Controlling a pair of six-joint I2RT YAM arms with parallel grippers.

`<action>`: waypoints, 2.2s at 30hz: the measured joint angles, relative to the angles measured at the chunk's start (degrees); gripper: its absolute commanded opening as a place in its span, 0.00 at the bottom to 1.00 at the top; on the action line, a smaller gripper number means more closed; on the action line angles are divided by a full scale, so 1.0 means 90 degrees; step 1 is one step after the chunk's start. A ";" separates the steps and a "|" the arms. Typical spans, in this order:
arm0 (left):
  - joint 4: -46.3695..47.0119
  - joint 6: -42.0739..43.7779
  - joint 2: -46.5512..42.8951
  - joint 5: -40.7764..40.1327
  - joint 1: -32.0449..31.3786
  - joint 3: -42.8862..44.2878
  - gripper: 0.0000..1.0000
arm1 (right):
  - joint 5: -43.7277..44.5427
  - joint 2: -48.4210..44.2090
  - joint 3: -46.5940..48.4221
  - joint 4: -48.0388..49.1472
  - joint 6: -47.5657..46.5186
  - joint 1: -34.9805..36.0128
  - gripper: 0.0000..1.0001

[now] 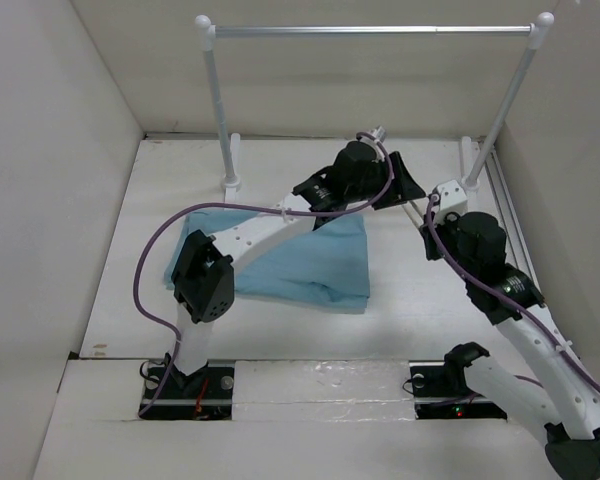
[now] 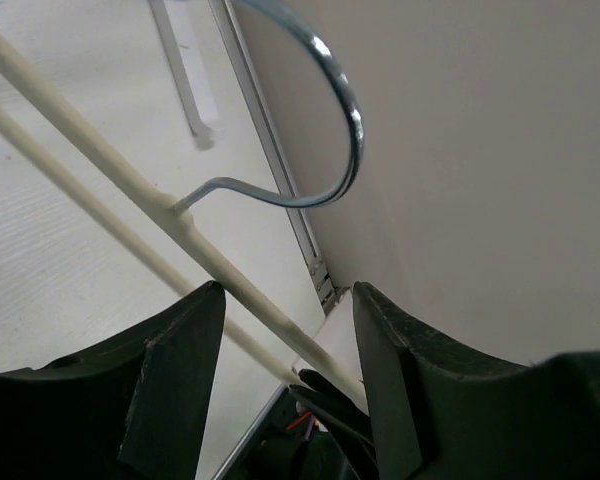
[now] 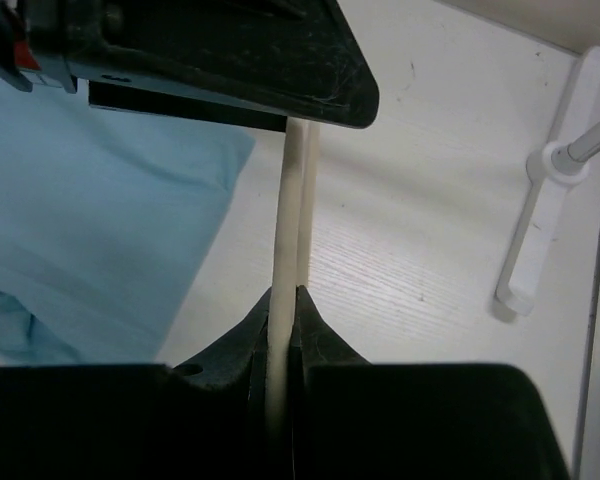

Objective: Place the trousers on the hanger

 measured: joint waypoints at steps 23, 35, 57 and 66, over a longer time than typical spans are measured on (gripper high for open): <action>0.1054 -0.0437 -0.0459 0.0328 0.0000 -0.1979 0.00 | 0.0024 0.0073 -0.0197 -0.1265 0.0090 0.0624 0.78; 0.2608 -0.1178 -0.0933 0.0080 -0.0080 -0.4915 0.00 | -0.2176 0.0369 -0.0143 -0.1345 0.0321 -0.0228 0.00; 0.3303 -0.1984 -0.1396 -0.2280 -0.0389 -0.6137 0.00 | -0.2977 0.4146 -0.1418 0.2827 0.1508 -0.0197 0.45; 0.3609 -0.2081 -0.0993 -0.2268 -0.0529 -0.6137 0.00 | -0.2594 0.4527 -0.1132 0.3143 0.1469 -0.0175 0.43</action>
